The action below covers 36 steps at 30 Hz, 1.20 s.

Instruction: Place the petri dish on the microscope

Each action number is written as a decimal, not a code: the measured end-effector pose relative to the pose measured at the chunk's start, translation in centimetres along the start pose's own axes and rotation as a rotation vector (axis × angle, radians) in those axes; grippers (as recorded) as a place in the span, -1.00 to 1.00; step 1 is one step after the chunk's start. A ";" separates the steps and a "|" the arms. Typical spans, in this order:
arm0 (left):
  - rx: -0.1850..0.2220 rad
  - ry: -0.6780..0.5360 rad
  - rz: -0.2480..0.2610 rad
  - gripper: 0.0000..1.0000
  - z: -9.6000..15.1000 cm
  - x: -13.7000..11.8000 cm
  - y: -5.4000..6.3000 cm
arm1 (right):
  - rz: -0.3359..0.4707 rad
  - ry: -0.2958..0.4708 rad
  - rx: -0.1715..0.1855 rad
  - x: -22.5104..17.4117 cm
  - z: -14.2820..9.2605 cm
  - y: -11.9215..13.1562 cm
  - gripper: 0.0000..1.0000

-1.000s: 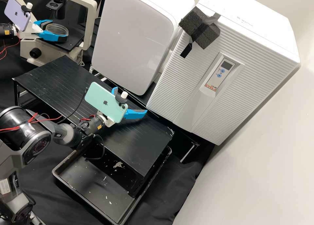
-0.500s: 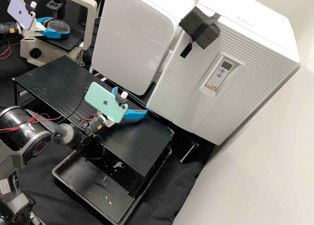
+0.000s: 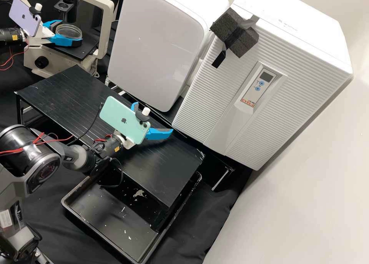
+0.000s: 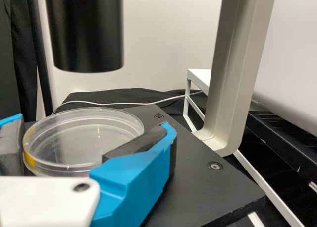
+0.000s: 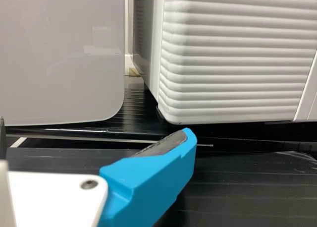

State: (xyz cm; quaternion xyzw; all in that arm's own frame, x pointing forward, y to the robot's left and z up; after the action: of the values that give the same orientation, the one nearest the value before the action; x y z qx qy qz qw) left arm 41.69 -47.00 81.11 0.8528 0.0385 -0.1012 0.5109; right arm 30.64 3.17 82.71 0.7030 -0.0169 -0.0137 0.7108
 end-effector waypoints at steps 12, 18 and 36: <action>-0.001 -0.002 0.005 1.00 -0.1 -1.8 -0.2 | 0.000 0.000 0.000 0.0 0.0 0.0 1.00; -0.012 0.014 0.009 1.00 0.1 -4.3 0.3 | 0.000 0.000 0.000 0.0 0.0 0.0 1.00; 0.046 0.077 0.220 1.00 2.8 -13.1 -2.1 | 0.000 0.000 0.000 0.0 0.0 0.0 1.00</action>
State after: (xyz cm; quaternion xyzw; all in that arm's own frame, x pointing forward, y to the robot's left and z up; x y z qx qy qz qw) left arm 28.19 -48.01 80.82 0.8666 -0.0379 -0.0128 0.4974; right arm 30.64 3.17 82.71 0.7030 -0.0169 -0.0137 0.7108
